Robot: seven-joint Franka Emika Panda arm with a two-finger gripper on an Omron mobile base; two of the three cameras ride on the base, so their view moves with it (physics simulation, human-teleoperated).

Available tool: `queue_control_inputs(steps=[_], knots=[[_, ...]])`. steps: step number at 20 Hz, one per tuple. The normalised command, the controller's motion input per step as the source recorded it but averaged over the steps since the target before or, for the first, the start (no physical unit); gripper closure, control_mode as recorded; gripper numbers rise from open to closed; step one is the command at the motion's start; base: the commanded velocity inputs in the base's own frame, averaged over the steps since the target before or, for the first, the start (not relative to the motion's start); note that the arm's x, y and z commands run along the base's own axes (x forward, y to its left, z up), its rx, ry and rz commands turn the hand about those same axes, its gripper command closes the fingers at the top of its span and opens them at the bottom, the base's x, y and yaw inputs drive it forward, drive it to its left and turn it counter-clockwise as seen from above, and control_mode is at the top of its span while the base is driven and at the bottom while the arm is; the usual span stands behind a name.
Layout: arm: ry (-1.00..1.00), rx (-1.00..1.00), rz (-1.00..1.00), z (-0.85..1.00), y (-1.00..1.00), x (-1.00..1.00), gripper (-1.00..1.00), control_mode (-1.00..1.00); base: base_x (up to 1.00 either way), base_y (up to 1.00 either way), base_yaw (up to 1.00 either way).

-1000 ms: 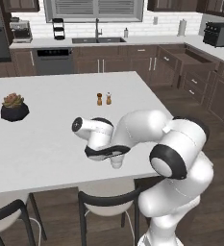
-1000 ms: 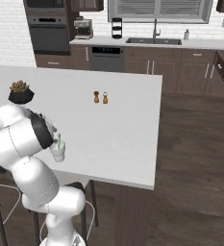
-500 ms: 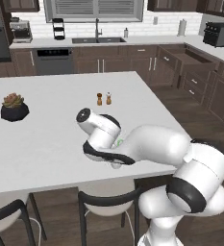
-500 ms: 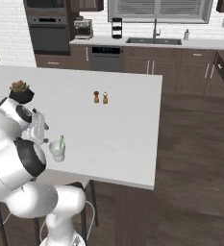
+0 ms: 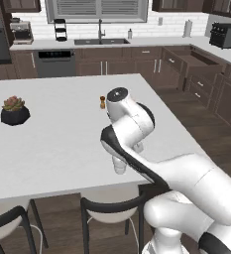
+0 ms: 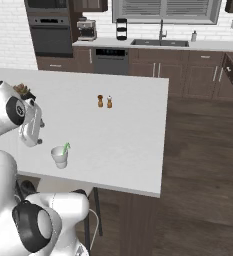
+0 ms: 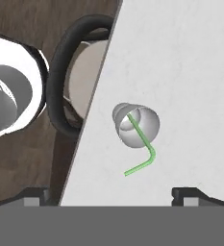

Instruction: Take a straw from the drawer in front and place it inside the glass cup on the dining counter.

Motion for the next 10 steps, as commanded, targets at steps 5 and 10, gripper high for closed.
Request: queue_control_inputs(steps=[5, 10], knots=[[0.05, 0.23, -0.17, 0.50, -0.88, -0.65, -1.00, -1.00, 0.00, 0.00, 0.00], [0.14, 0.33, -0.17, 0.07, -0.97, -0.61, -1.00, -1.00, 0.00, 0.00, 0.00]])
